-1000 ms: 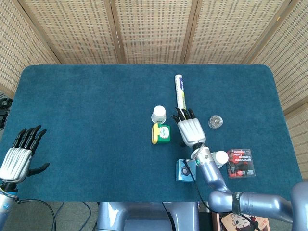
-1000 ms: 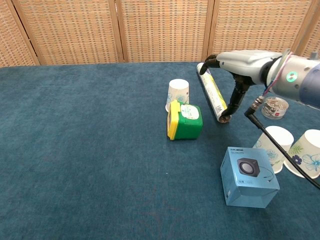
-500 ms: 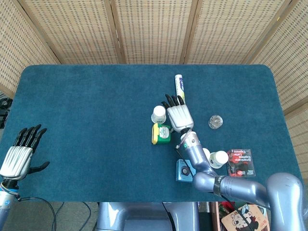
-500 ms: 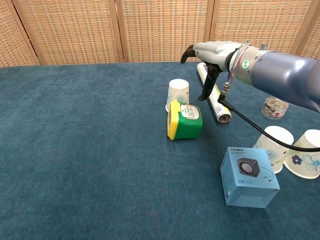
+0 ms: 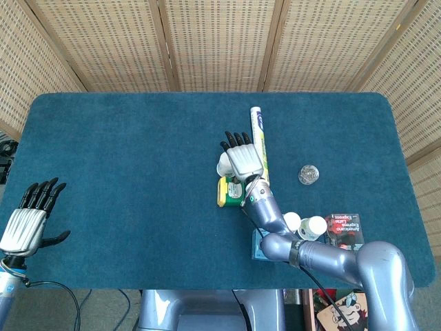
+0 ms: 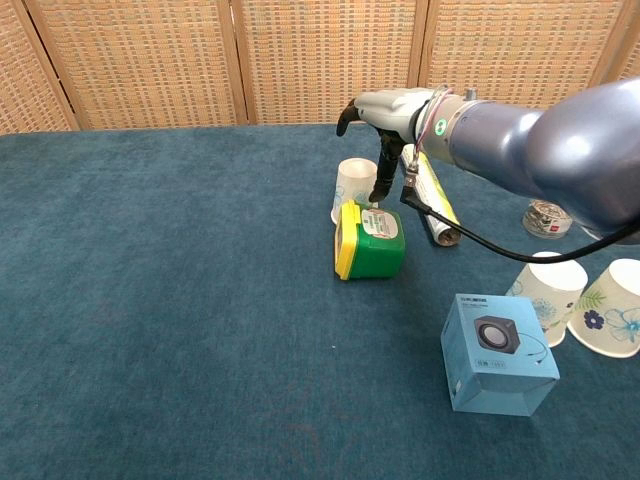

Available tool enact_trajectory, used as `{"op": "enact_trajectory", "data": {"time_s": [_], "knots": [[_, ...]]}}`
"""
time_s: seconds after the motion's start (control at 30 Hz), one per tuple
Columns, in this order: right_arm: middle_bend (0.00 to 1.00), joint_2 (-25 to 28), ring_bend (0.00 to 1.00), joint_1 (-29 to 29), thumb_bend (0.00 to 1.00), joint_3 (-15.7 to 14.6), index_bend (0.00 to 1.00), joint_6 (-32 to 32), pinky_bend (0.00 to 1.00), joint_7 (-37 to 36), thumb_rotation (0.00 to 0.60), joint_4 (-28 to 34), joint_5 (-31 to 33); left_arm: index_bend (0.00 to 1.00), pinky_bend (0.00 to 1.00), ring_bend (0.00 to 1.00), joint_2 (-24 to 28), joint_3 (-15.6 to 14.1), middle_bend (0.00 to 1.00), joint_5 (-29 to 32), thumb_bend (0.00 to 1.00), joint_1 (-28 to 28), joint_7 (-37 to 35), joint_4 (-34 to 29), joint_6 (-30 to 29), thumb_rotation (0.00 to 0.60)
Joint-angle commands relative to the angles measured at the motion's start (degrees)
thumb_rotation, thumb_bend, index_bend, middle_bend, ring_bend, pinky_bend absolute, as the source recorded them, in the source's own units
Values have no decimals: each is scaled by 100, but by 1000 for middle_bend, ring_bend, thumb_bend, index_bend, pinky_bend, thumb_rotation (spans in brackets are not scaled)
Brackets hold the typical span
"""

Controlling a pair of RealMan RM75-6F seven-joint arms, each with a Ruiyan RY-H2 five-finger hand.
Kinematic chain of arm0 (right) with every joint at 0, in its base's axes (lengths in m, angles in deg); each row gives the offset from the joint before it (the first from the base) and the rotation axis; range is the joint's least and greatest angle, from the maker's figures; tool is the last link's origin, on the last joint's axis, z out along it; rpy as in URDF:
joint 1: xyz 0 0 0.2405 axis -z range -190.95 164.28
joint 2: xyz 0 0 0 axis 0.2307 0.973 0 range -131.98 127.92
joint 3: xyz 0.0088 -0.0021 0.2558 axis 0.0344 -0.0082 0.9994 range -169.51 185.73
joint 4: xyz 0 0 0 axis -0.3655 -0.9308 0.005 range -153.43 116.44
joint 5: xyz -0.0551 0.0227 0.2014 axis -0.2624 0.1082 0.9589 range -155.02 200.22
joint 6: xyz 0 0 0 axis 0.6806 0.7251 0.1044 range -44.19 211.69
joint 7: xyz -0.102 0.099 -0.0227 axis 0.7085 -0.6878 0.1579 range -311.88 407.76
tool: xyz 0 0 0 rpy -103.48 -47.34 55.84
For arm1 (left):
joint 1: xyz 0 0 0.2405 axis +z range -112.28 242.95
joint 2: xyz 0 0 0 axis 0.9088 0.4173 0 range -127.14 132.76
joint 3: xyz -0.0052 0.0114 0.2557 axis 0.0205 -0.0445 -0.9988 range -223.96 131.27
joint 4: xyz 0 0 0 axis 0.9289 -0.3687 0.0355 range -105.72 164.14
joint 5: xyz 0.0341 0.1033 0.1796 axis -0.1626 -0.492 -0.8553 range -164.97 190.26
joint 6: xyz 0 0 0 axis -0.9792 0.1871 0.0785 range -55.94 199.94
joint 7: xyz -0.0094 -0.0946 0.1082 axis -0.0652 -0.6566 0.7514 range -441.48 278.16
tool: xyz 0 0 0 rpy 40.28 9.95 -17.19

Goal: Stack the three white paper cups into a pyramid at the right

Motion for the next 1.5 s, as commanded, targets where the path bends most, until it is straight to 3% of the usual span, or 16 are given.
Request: {"op": "enact_trajectory", "data": {"time_s": [0.03, 0.37, 0.67, 1.5], "knots": [[0, -113, 0, -117, 144, -2, 218, -149, 0, -22, 600, -230, 51, 0, 0, 0, 0, 1, 0, 13, 187, -5, 6, -1, 15, 600], [0, -485, 0, -331, 144, -79, 265, -606, 0, -384, 600, -1257, -149, 0, 0, 0, -69, -20, 0, 57, 187, -82, 119, 11, 177, 600], [0, -657, 0, -366, 144, -90, 302, -827, 0, -767, 600, -1786, -413, 0, 0, 0, -94, -14, 0, 126, 187, -105, 148, 26, 233, 600], [24, -933, 0, -312, 144, -80, 476, -858, 0, -1181, 600, -2227, -865, 0, 0, 0, -111, -28, 0, 168, 187, -153, 115, 60, 315, 600]]}}
